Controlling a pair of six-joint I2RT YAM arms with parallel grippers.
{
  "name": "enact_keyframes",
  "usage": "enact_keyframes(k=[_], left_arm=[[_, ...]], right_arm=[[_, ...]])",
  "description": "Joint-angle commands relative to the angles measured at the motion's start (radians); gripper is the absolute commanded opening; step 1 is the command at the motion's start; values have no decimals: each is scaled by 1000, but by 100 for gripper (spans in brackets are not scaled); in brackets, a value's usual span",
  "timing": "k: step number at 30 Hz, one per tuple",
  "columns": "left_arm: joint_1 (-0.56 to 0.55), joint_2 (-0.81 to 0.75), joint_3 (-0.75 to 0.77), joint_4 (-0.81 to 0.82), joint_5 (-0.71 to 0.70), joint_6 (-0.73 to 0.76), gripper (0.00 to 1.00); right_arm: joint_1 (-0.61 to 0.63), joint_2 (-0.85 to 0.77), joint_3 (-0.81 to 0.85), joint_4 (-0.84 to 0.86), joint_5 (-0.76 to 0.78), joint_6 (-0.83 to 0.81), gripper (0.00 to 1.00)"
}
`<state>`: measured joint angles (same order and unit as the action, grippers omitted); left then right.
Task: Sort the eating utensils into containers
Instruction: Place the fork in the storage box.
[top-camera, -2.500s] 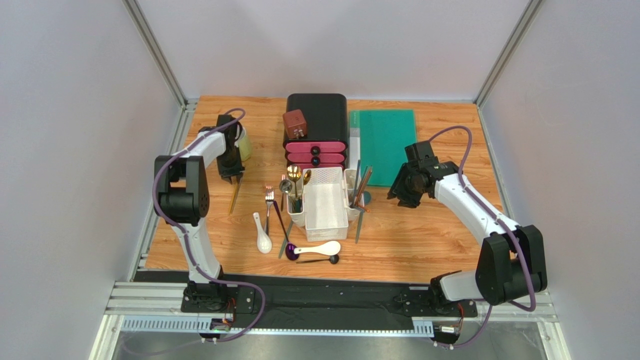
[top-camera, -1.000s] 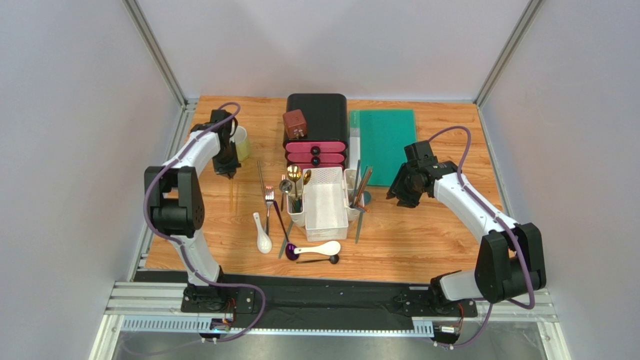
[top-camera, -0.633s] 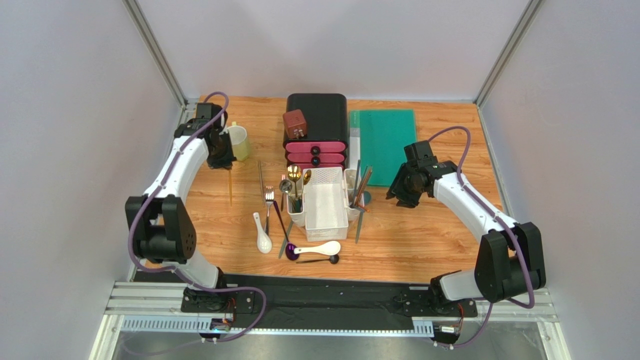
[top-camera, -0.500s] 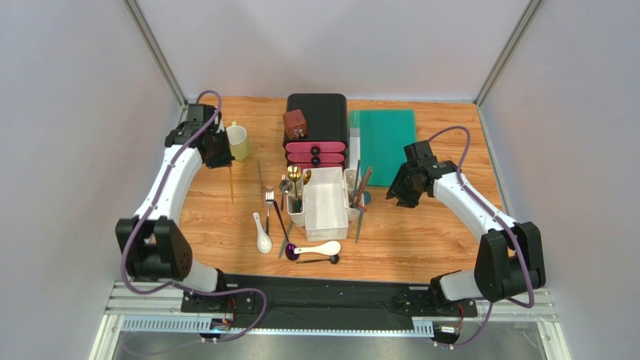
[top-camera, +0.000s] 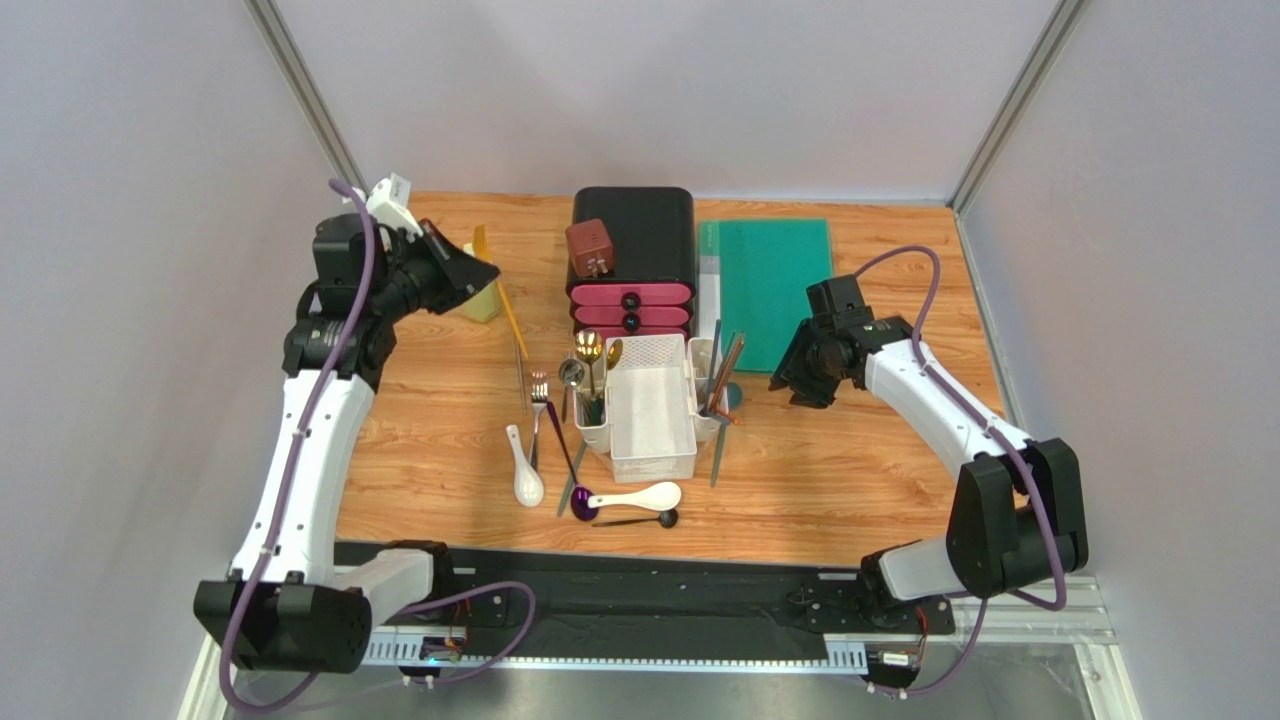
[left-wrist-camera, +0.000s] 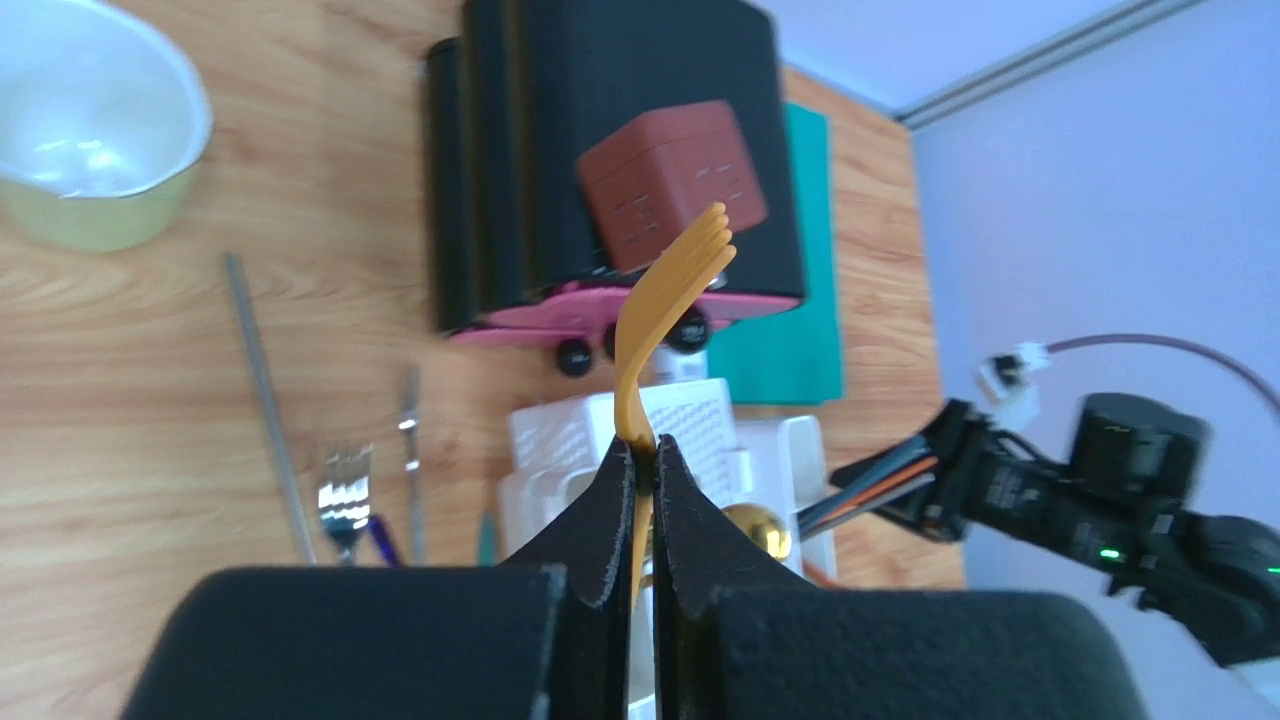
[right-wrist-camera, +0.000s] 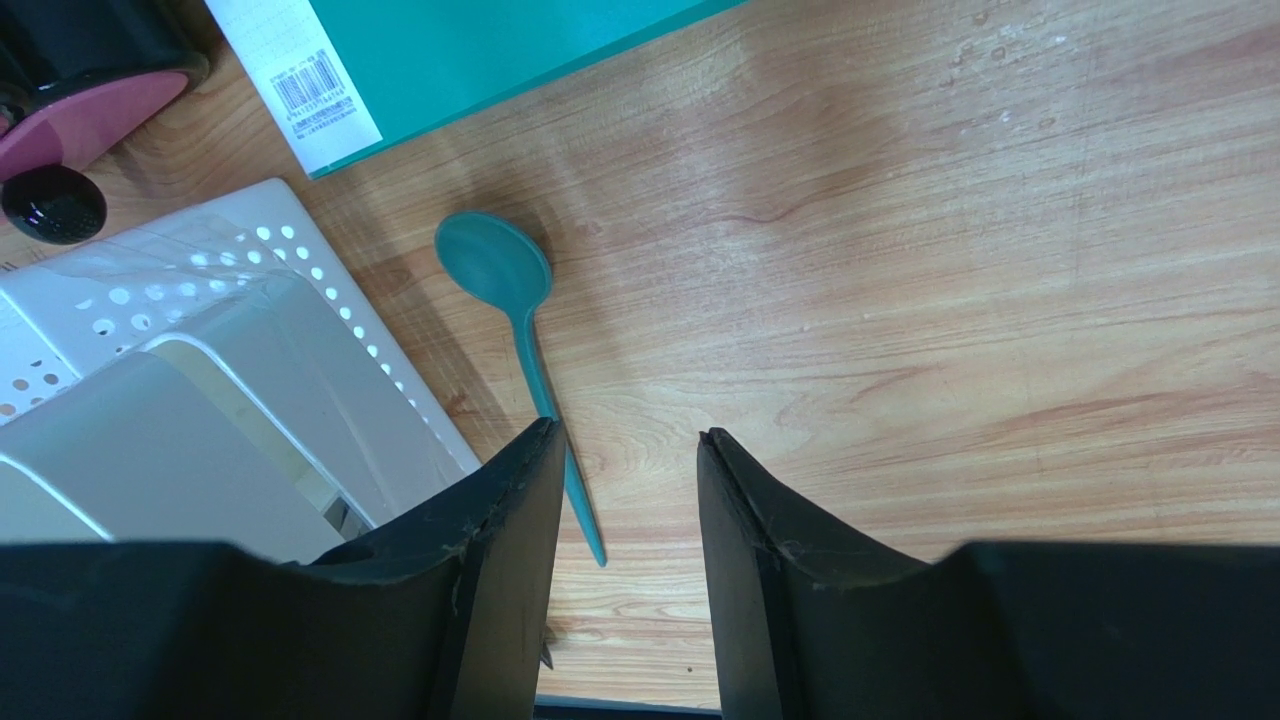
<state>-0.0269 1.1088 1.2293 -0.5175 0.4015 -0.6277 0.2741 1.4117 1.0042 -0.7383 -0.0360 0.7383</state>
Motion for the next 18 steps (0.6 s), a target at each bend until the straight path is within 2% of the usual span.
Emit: enact_keyframes(k=[1, 4, 10, 14, 18], left_arm=[[-13, 88, 99, 254, 215, -161, 0], [-41, 128, 160, 338, 322, -149, 0], [-83, 200, 174, 496, 506, -176, 0], [-165, 232, 197, 360, 448, -29, 0], [-229, 273, 159, 401, 438, -1, 0]], right_arm=[[7, 9, 56, 28, -10, 16, 42], [7, 9, 63, 30, -7, 13, 42], [8, 9, 53, 34, -8, 13, 43], [7, 9, 48, 40, -12, 15, 42], [7, 13, 47, 40, -10, 13, 43]])
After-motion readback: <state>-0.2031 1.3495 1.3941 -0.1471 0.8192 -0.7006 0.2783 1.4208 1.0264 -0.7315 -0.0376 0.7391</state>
